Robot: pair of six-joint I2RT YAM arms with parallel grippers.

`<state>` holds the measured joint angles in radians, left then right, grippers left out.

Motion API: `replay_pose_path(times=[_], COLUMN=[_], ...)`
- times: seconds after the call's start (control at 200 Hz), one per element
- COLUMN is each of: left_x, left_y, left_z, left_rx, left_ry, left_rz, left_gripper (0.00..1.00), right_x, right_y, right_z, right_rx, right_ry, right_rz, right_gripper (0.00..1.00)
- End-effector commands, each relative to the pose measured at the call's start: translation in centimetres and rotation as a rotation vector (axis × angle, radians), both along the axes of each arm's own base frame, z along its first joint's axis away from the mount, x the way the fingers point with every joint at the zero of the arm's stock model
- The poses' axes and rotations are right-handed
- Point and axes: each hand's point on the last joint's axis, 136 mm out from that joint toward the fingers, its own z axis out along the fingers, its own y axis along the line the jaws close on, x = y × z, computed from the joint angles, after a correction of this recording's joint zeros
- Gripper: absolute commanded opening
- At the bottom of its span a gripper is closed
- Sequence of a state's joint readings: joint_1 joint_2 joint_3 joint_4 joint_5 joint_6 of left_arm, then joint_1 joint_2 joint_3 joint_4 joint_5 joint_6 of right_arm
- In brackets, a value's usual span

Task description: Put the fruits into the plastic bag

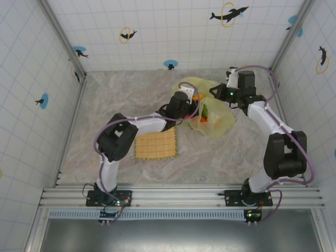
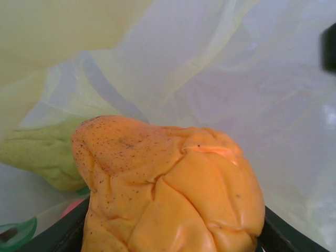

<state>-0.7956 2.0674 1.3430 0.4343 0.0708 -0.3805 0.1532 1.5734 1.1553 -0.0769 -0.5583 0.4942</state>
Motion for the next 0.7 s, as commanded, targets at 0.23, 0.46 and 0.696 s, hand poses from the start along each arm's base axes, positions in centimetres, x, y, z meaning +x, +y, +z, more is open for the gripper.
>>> replay_pose_path(times=[0.23,0.46,0.696], left_x=[0.9,0.0,-1.8], left_y=[-1.9,-1.3,0.0], left_z=[-0.4,0.8,3.0], left_rx=[0.004,0.017,-0.008], left_ry=[-0.019,-0.035,-0.051], left_rz=[-0.059,-0.076,-0.098], left_gripper=[0.71,0.85,0.89], right_x=[1.6,1.7,1.9], right_y=[0.8,0.3,-0.8], right_z=[4.1,3.4,2.7], right_rx=[0.061,0.04,0.007], right_ry=[-0.092,-0.082,-0.073], right_rz=[-0.005,-0.016,-0.037], right_gripper=[0.0,0.0,0.0])
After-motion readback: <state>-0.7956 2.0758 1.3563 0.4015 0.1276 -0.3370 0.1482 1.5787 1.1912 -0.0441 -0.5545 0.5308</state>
